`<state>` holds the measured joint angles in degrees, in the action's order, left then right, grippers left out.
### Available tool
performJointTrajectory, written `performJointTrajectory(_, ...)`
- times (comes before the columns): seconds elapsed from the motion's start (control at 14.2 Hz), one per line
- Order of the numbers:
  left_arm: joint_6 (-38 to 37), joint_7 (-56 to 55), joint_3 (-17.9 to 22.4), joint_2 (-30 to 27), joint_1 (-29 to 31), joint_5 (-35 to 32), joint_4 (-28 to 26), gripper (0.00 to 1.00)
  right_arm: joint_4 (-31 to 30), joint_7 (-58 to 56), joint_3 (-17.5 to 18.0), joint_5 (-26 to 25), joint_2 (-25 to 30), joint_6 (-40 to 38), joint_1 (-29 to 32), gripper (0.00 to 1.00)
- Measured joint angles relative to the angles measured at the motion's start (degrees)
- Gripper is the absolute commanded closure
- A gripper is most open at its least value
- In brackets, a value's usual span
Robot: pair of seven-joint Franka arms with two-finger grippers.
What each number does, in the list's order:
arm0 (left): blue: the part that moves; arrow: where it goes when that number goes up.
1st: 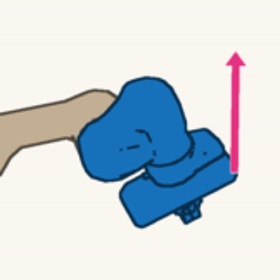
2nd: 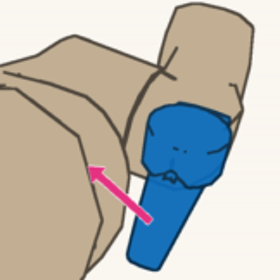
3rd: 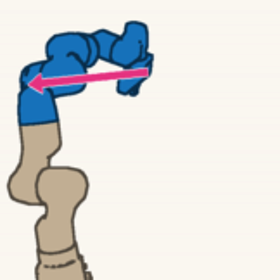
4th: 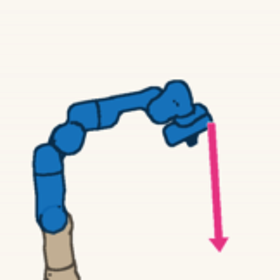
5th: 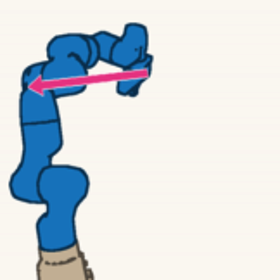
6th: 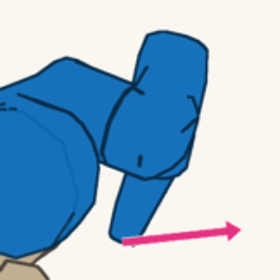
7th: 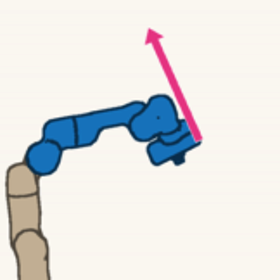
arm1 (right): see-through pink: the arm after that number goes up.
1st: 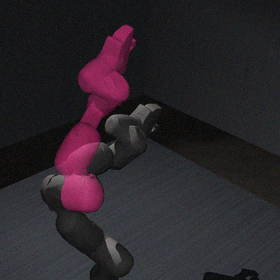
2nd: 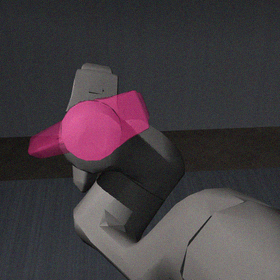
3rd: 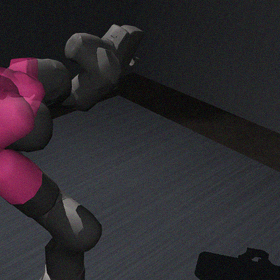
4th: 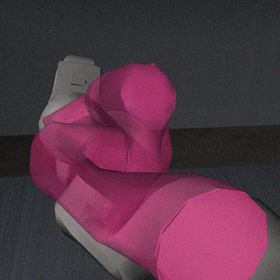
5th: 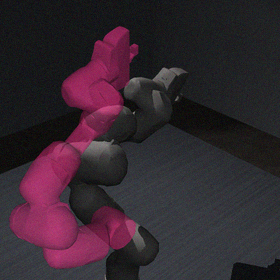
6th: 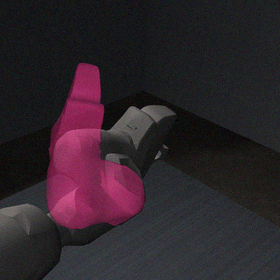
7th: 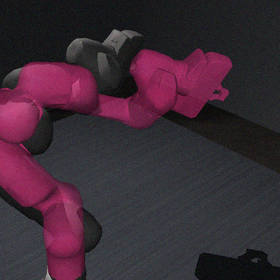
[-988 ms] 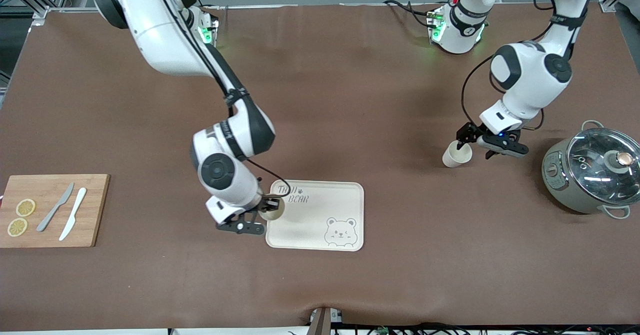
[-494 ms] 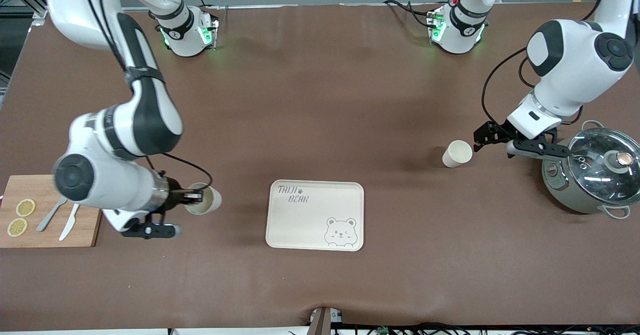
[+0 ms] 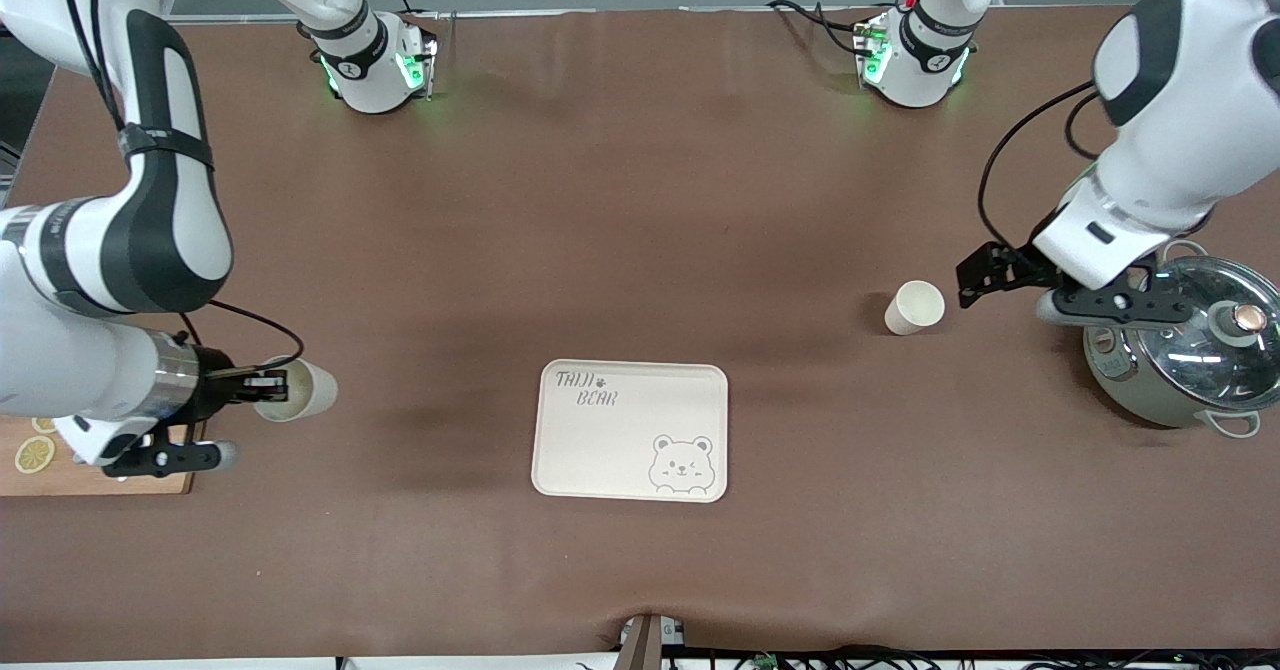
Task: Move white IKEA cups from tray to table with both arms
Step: 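Lower the held cup beside the cutting board with the right gripper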
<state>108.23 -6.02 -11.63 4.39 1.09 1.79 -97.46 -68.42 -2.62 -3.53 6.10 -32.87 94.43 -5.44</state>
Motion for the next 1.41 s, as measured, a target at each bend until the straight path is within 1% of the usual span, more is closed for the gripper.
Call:
performJointTrajectory(0.14, -6.07, -0.01, 3.46, 0.09, -2.45, -0.59, 5.71, 0.0, -2.05, -1.57, -0.02, -1.08, 1.18, 2.42, 1.11, 1.0)
performJointTrajectory(0.21, -8.8, -0.01, 4.98, 0.1, -3.23, -0.63, 8.35, 0.0, -4.46, -2.35, -0.02, -1.69, 2.19, 5.64, 1.42, 1.0)
performJointTrajectory(0.35, -13.16, 0.04, 6.02, 0.08, -3.36, -0.68, 12.55, 0.0, -12.18, -3.65, -0.02, -2.08, 5.04, 14.16, 1.73, 1.0)
performJointTrajectory(0.42, -14.74, 0.04, 6.15, 0.08, -3.37, -0.75, 13.8, 0.0, -16.15, -3.9, -0.02, -2.17, 6.35, 17.61, 1.77, 1.0)
performJointTrajectory(0.56, -16.95, 0.19, 6.22, 0.03, -3.37, -0.83, 14.88, 0.0, -21.47, -4.13, 0.01, -2.34, 7.89, 21.88, 1.77, 1.0)
performJointTrajectory(0.78, -19.02, 0.75, 6.47, -1.48, -3.38, -0.83, 15.54, 0.0, -27.15, -4.32, 0.06, -2.43, 8.74, 28.15, 1.77, 1.0)
performJointTrajectory(1.06, -20.46, 1.25, 6.8, -2.75, -3.38, -0.83, 15.58, 0.0, -35.38, -4.4, 0.23, -2.45, 8.8, 39.69, 1.76, 1.0)
performJointTrajectory(1.2, -20.45, 1.25, 7.5, -2.42, -3.42, -0.81, 15.57, 0.0, -38.62, -4.4, 0.33, -2.45, 8.81, 44.25, 1.76, 1.0)
performJointTrajectory(1.41, -19.8, 1.26, 9.18, -1.75, -3.47, 0.7, 15.56, 0.0, -41.83, -4.4, 0.51, -2.45, 8.81, 49.92, 1.75, 1.0)
